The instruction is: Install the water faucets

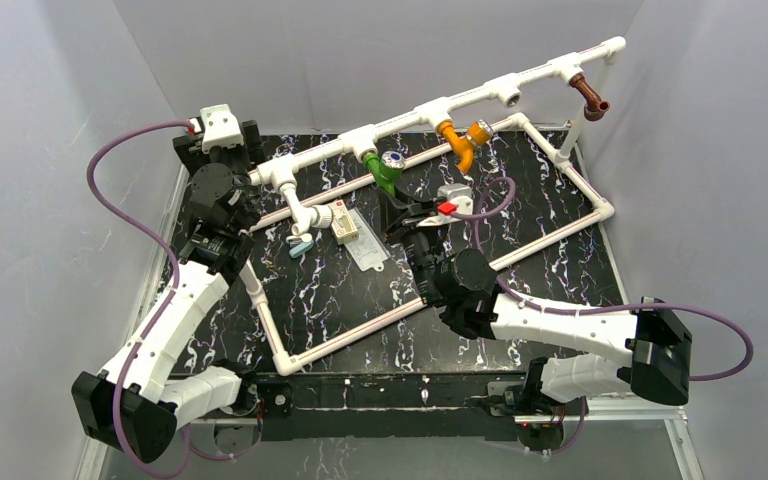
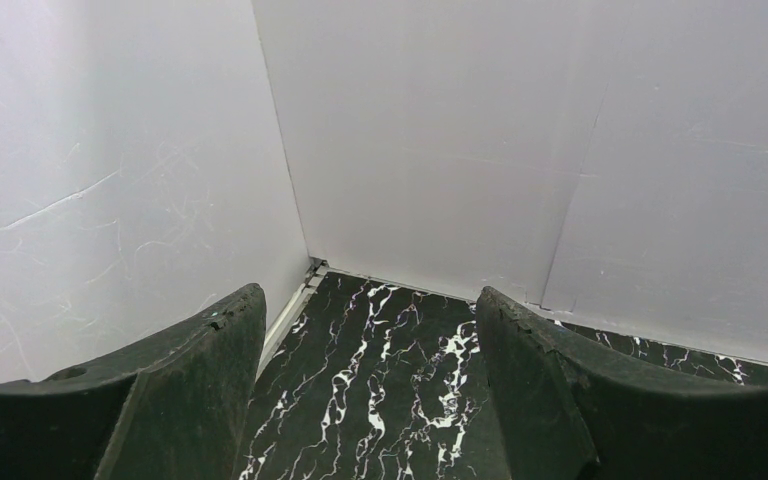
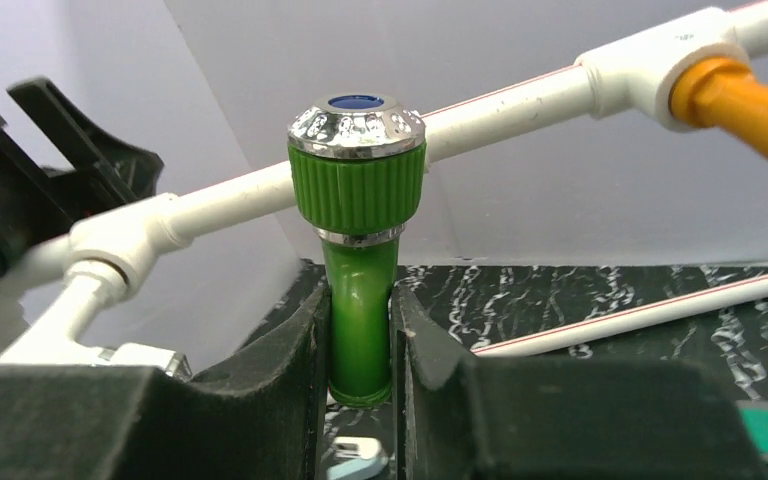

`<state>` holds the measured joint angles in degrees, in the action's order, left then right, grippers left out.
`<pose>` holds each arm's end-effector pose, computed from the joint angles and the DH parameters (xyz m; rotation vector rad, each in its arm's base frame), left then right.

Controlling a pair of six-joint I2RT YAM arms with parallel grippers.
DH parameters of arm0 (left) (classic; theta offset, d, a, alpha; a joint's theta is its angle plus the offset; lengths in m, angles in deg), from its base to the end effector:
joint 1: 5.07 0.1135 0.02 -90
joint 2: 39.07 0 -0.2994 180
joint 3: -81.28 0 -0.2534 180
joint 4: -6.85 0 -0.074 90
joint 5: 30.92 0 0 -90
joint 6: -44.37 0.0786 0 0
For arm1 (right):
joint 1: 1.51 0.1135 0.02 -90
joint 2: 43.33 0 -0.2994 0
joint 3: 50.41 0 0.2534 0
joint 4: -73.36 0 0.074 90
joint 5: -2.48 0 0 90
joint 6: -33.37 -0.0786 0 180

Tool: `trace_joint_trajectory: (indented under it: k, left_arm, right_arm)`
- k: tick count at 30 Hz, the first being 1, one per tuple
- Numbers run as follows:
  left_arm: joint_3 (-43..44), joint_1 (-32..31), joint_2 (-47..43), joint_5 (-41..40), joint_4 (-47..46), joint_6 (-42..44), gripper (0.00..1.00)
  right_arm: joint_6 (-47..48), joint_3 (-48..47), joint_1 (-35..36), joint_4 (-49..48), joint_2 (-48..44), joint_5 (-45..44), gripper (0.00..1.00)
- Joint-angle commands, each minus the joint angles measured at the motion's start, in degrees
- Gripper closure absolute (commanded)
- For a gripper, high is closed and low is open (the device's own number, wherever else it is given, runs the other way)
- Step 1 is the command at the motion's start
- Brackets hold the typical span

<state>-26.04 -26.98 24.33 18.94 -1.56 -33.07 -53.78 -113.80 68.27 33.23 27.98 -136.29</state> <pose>0.2636 -0.0514 0.4628 -0.2177 1.3249 0.3033 0.1528 0.2437 0.4293 0.0663 1.2311 0.5916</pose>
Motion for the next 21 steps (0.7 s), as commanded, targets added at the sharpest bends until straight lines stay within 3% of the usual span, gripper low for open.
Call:
trace_joint_trajectory:
  k: [1,11,21]
  left_arm:
    - [-8.9,-2.1,4.5,3.3,24.1,-1.5,0.26]
    - [-9.0,-2.1,4.2,3.3,24.0,-1.5,0.26]
    - [-9.4,-2.1,3.8,3.7,23.6,-1.5,0.26]
  right_arm:
    - [-15.5,-1.7,-2.0,-4.5,0.0,-5.1,0.99]
    - [-37.1,-1.9,-2.0,0.9,-0.4,-8.7,0.99]
    - [-63.2,-6.4,-2.0,17.8,-1.3,-10.7,0.99]
